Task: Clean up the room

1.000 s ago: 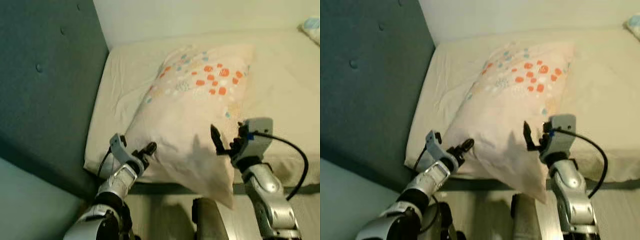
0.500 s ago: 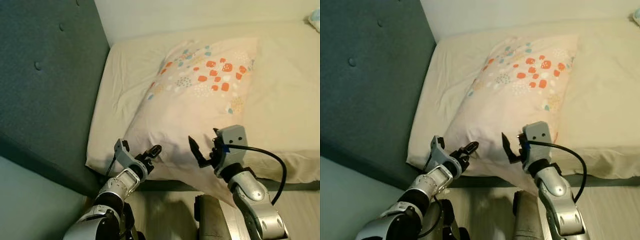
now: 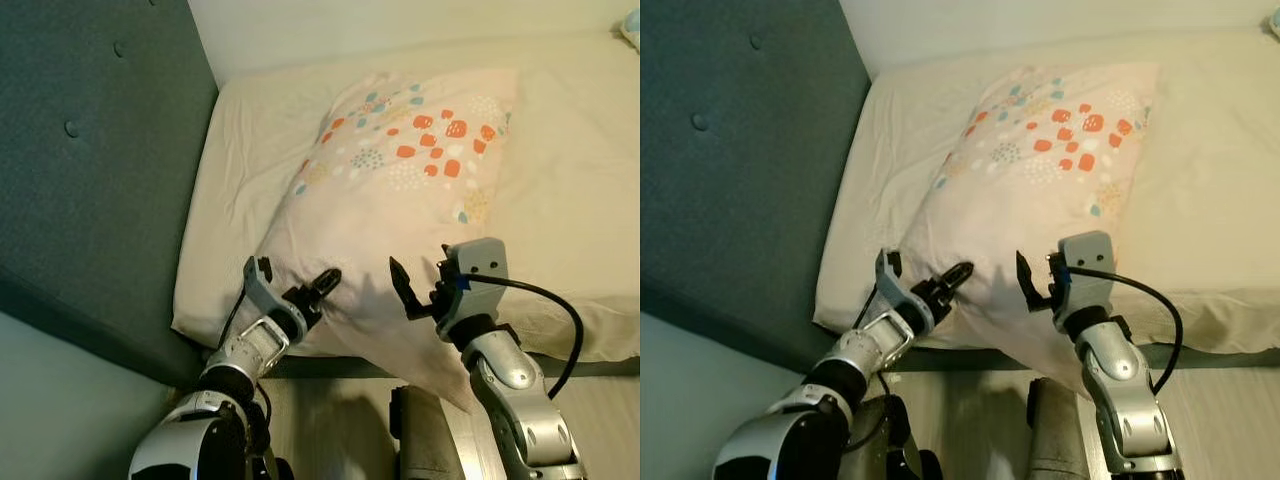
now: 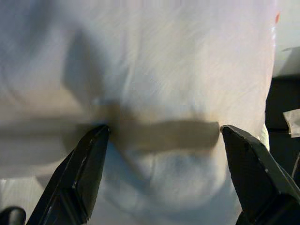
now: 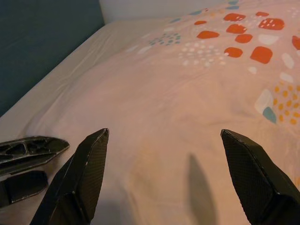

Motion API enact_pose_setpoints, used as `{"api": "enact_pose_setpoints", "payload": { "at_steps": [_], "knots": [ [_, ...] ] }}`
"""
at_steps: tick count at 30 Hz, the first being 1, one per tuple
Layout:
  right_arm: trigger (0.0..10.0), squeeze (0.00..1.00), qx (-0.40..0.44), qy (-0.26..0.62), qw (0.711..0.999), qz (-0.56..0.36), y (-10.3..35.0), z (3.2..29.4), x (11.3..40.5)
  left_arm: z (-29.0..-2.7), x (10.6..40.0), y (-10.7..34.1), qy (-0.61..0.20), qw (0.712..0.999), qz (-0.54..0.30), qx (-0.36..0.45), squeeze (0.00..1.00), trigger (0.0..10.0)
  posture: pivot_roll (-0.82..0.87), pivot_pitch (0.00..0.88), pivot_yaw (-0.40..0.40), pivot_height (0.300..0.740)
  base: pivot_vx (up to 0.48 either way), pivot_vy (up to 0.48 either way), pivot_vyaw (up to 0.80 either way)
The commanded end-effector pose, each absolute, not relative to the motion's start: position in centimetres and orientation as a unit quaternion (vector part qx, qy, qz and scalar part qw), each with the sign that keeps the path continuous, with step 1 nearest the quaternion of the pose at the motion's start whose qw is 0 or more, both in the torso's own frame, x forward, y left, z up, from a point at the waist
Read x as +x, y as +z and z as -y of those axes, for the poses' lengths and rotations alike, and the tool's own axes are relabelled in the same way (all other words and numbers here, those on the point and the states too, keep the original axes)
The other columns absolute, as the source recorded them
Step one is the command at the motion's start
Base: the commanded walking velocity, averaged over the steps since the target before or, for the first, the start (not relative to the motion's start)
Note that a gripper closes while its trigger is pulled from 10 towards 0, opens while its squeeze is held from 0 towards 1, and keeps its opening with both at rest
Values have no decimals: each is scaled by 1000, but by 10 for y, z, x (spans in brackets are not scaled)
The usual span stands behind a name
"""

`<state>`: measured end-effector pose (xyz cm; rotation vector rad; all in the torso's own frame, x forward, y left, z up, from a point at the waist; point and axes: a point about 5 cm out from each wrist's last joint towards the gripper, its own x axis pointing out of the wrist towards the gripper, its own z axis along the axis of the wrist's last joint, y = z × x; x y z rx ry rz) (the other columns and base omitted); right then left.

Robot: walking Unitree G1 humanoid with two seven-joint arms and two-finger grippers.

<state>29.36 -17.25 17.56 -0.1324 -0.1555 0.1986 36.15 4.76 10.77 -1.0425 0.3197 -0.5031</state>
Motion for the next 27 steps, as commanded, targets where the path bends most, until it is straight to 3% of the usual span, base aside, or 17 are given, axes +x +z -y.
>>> {"api": "enact_pose_setpoints", "payload": {
  "at_steps": [1, 6, 13, 14, 16, 17, 27],
  "knots": [
    [10000, 0, -65, 94, 992, 53, 166, 174, 293, 26, 338, 113, -290, 776, -187, -528, 94, 10000, -234, 373, 166, 598, 0, 0, 0],
    [10000, 0, -71, 89, 992, 48, 167, 178, 297, 32, 335, 113, -314, 793, -197, -483, 94, 10000, -228, 374, 163, 598, 0, 0, 0],
    [10000, 0, -70, 86, 993, 45, 165, 177, 296, 43, 328, 112, -334, 781, -205, -487, 82, 10000, -233, 373, 164, 598, 0, 0, 0],
    [10000, 0, -70, 86, 993, 44, 165, 177, 295, 47, 326, 114, -346, 778, -204, -484, 86, 9216, -233, 371, 166, 598, 0, 0, 0],
    [10000, 0, -70, 85, 993, 44, 164, 177, 295, 49, 325, 115, -353, 775, -204, -482, 86, 9216, -233, 371, 166, 598, 0, 0, 0],
    [10000, 0, -70, 83, 993, 43, 164, 178, 295, 51, 325, 115, -357, 774, -204, -482, 94, 0, -233, 372, 168, 598, 0, 0, 0],
    [10000, 0, -72, 77, 993, 43, 164, 179, 296, 50, 325, 116, -354, 775, -201, -484, 86, 0, -232, 371, 170, 598, 0, 0, 0]
  ]
}}
